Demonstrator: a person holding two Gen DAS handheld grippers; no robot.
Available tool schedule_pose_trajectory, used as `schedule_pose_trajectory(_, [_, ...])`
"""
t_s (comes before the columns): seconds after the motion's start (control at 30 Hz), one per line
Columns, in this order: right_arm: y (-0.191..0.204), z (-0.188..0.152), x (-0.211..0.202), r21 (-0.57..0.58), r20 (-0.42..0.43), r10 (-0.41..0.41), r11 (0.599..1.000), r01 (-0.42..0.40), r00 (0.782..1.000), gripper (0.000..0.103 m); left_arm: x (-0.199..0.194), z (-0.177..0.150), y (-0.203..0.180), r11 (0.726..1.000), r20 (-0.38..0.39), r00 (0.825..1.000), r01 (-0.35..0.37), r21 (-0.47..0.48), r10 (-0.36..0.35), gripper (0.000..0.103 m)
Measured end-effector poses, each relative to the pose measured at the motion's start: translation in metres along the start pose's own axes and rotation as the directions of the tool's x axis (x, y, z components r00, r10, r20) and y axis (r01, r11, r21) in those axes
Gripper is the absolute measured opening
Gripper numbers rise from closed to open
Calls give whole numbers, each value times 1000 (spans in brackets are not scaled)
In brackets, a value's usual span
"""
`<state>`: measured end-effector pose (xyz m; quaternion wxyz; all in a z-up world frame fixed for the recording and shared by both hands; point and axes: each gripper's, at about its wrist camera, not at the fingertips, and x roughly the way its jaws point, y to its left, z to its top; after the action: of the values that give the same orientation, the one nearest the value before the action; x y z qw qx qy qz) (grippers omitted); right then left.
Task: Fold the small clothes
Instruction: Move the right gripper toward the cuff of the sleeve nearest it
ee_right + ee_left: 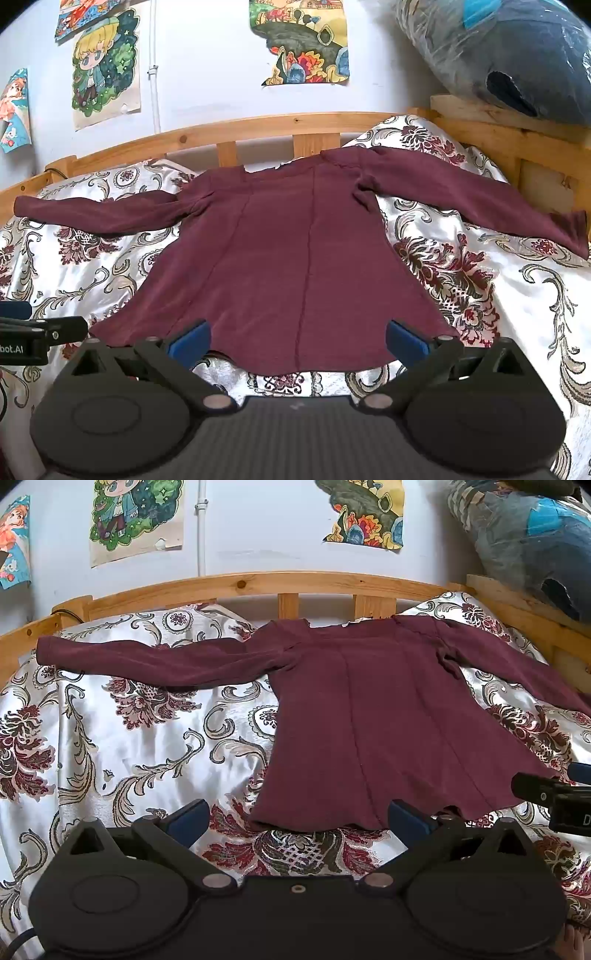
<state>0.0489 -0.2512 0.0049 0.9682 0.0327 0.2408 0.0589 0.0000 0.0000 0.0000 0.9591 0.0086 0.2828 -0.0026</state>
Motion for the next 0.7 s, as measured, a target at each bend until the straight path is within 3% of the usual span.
schedule_pose_trajectory(0.43, [0, -2, 5, 9, -33, -6, 1000, 7, 999, 103, 1, 0, 0, 1000, -10, 1000, 1, -1, -1, 102])
schedule_pose_trajectory(0.7, [2, 6, 15, -7, -100, -71, 997, 71, 992, 103, 8, 0, 1, 1000, -32, 999, -3, -10, 3, 102])
